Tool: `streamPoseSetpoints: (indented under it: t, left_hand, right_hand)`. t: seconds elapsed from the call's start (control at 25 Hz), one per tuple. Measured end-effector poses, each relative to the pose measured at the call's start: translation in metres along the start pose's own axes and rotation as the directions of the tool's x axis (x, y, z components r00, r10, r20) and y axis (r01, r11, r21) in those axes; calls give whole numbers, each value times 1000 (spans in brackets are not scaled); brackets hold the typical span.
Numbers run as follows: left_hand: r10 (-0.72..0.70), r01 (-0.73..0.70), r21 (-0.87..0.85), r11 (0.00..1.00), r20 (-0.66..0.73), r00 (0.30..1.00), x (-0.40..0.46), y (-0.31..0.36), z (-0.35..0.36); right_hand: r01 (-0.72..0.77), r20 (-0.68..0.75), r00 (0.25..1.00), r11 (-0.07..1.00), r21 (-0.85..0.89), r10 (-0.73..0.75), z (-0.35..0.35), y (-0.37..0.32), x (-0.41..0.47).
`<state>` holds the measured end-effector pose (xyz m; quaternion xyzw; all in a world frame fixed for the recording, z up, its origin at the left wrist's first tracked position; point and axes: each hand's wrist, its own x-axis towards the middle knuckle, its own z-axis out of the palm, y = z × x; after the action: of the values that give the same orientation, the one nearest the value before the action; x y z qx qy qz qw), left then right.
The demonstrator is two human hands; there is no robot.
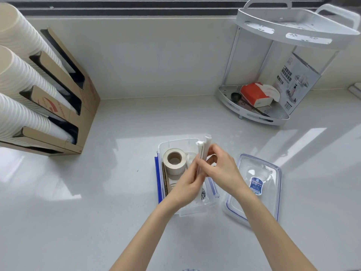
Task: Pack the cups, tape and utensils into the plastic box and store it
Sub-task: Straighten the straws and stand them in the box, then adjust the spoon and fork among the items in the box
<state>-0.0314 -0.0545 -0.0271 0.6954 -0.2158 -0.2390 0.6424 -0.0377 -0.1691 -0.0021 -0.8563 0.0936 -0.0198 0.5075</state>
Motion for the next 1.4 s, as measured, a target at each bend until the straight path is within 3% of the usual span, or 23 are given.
streamPoseSetpoints:
  t: [0.16,0.4,0.64,0.8,0.84,0.92,1.0,1.08,1.2,1.4]
  left_hand:
    - [-51,52,33,998,-33,998,-7,-17,-8]
    - [-54,60,111,992,-63,997,-7,-23,-9]
    - [13,-10,216,976,-15,1000,-5,-25,-4]
    - [-37,76,199,977,-197,980,-9,-28,-12]
    - [-53,93,156,983,-243,969,-11,-27,-14]
    - [-84,114,78,990,-314,946,-13,-26,-18]
    - [-117,135,29,990,-345,931,-14,-24,-22]
    - [-130,147,19,989,-353,926,-13,-23,-25]
    - [-128,145,22,989,-358,925,-13,-25,-28]
    - [-145,173,40,984,-378,914,-11,-26,-30]
  right_hand:
    - [-32,86,996,999,14,30,3,11,-9]
    - [18,83,996,1000,5,-18,8,10,-13]
    - [-26,117,993,999,27,23,9,10,-12]
    - [-107,90,992,980,170,93,6,7,2]
    - [-110,73,992,989,96,103,7,8,7]
    - [-92,113,987,973,-211,118,14,11,16]
    - [-34,193,970,871,-490,147,25,13,24]
    - [-26,246,939,761,-649,242,36,5,30]
    - [-5,310,880,660,-751,359,50,1,40]
    - [-10,264,871,553,-833,414,68,15,50]
